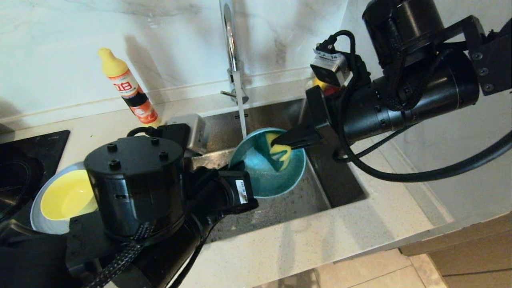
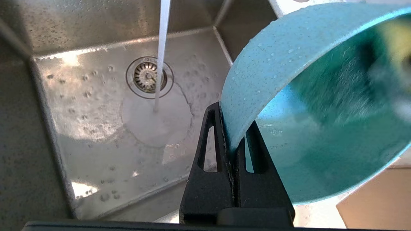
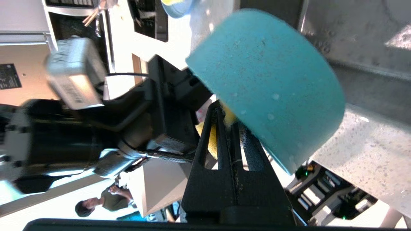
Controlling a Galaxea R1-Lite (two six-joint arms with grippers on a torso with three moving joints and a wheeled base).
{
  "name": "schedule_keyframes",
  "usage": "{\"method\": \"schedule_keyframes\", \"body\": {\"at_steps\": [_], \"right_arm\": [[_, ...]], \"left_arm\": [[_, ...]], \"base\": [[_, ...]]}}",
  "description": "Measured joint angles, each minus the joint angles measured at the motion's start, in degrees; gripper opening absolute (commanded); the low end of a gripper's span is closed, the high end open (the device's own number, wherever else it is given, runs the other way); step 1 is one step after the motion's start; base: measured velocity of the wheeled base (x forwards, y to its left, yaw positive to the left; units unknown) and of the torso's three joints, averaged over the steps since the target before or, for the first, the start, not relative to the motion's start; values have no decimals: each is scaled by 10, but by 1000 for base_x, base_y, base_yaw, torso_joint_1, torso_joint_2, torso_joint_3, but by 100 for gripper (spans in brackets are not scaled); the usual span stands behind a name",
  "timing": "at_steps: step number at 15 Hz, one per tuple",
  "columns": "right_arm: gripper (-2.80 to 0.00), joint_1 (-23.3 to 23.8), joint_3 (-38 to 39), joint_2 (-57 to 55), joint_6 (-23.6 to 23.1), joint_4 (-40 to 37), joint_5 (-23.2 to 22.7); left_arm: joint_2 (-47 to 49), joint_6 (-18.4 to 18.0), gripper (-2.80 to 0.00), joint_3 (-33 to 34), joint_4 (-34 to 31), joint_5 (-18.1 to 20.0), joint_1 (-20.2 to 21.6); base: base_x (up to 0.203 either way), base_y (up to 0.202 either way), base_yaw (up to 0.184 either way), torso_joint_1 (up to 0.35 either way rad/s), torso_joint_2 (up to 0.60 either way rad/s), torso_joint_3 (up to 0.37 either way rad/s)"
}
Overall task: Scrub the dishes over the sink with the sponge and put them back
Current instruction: Wipe the bowl
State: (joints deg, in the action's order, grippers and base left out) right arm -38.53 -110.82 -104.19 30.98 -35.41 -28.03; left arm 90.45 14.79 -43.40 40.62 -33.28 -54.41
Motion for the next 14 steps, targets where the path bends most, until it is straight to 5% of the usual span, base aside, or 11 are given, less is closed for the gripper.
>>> {"method": "schedule_keyframes", "body": {"at_steps": [14], "right_arm": [[-280,-4,7,28,0,-79,7]], "left_arm": [[-11,5,-280,-29,-1,2,42]], "base": [[0,0,0,0,0,0]]}}
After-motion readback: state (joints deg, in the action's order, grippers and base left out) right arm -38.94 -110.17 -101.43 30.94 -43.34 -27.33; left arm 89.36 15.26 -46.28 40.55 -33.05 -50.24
